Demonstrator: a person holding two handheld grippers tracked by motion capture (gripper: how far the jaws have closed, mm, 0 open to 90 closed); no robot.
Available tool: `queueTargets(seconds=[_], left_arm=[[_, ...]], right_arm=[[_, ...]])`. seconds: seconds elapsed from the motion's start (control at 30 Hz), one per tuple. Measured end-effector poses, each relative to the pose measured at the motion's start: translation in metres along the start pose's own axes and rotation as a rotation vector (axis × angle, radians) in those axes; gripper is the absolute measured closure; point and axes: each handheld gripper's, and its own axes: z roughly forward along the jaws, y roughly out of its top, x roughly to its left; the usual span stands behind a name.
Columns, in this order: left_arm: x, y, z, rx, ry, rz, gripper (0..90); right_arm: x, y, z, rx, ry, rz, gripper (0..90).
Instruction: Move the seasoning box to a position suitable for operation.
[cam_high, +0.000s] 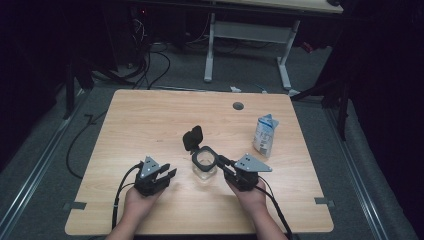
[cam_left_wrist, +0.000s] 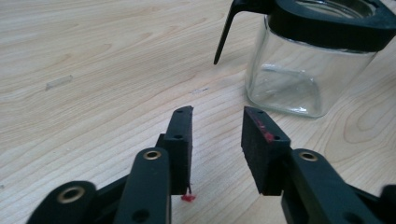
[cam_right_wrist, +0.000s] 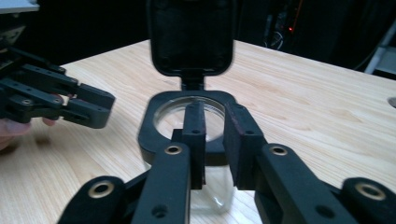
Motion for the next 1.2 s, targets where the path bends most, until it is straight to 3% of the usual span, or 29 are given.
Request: queueTargets(seconds=[0.13, 0.3, 0.6, 0.8, 0.93, 1.07, 1.2], left_arm=[[0.000, -0.004, -0.002, -0.004, 0.014, 0.015, 60.1], [0.000, -0.008, -0.005, 0.005, 0.016, 0.021, 62.5], [0.005, -0.011, -0.012, -0.009, 0.020, 0.006, 61.2], [0.009, -0.010, -0.016, 0.010, 0.023, 0.020, 58.0], [0.011, -0.013, -0.016, 0.033, 0.026, 0.032, 55.4], [0.014, -0.013, -0.017, 0.021, 0.019, 0.030, 55.3], [0.015, -0.014, -0.021, 0.003, 0.015, 0.038, 55.3]], right_arm=[[-0.010, -0.008, -0.008, 0.026, -0.042, 0.003, 75.0], [-0.020, -0.015, -0.013, 0.061, -0.073, 0.010, 72.2], [-0.035, -0.030, -0.020, 0.121, -0.125, 0.046, 66.6], [-0.043, -0.037, -0.027, 0.155, -0.198, 0.064, 64.5], [-0.045, -0.044, -0.032, 0.161, -0.213, 0.063, 57.1], [-0.046, -0.050, -0.037, 0.189, -0.255, 0.016, 57.7], [-0.053, -0.051, -0.044, 0.220, -0.256, 0.058, 54.7]])
